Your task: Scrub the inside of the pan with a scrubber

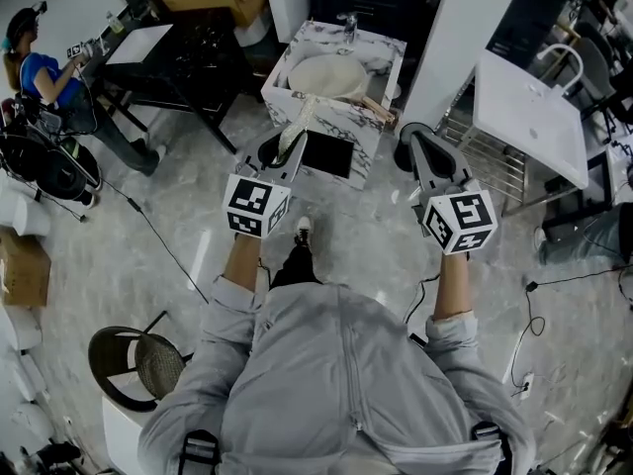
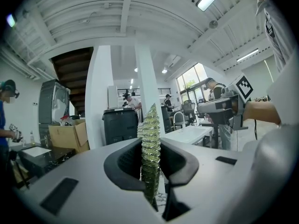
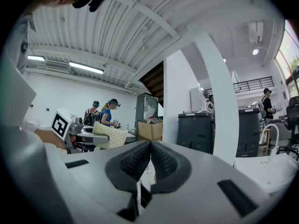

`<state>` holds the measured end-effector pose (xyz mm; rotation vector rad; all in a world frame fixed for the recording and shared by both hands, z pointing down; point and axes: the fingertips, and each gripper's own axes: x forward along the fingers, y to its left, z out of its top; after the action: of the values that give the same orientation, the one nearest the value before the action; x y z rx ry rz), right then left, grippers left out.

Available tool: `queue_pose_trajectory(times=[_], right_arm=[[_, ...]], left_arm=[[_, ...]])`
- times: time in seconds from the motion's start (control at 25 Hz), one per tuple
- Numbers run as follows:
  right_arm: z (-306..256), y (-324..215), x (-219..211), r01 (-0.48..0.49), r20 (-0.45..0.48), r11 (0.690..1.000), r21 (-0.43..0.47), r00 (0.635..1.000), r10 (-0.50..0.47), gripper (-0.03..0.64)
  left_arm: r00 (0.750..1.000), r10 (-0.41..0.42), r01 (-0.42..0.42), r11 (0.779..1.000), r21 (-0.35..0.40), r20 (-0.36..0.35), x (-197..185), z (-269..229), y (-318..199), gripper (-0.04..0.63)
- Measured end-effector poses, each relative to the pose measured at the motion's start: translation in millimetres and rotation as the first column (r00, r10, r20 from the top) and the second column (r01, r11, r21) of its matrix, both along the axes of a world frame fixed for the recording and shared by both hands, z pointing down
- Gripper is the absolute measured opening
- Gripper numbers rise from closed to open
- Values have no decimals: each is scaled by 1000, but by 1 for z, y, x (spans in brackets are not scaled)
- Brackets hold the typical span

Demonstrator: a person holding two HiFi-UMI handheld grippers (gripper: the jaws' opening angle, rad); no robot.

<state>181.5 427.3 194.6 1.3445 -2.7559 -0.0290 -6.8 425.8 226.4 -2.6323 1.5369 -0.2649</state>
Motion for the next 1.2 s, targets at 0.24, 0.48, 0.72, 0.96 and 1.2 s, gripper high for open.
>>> queue_pose_trajectory(times=[0.24,0.48,0.72,0.96,1.2], right_arm=[[0,-21,3,-19,12,1000,0,1000,19,35],[1,-66,-9,-27,35,1000,3,999,27,35],[9,-136,-25,-55,5,998,4,998,55,34],[11,-209,-58,-27,-35,1000,-7,999,27,34],[4,-279,-76,-44,-8,999,-15,999,44,34]], left_arm=[[1000,-1,1,1000,3,-15,-1,2,-22,72],[1000,12,-11,1000,15,-25,-11,5,-71,72],[999,28,-27,1000,11,-32,-28,13,-145,72],[998,40,-40,999,1,-45,-51,13,-229,72],[996,69,-69,998,-1,-47,-69,9,-299,72]])
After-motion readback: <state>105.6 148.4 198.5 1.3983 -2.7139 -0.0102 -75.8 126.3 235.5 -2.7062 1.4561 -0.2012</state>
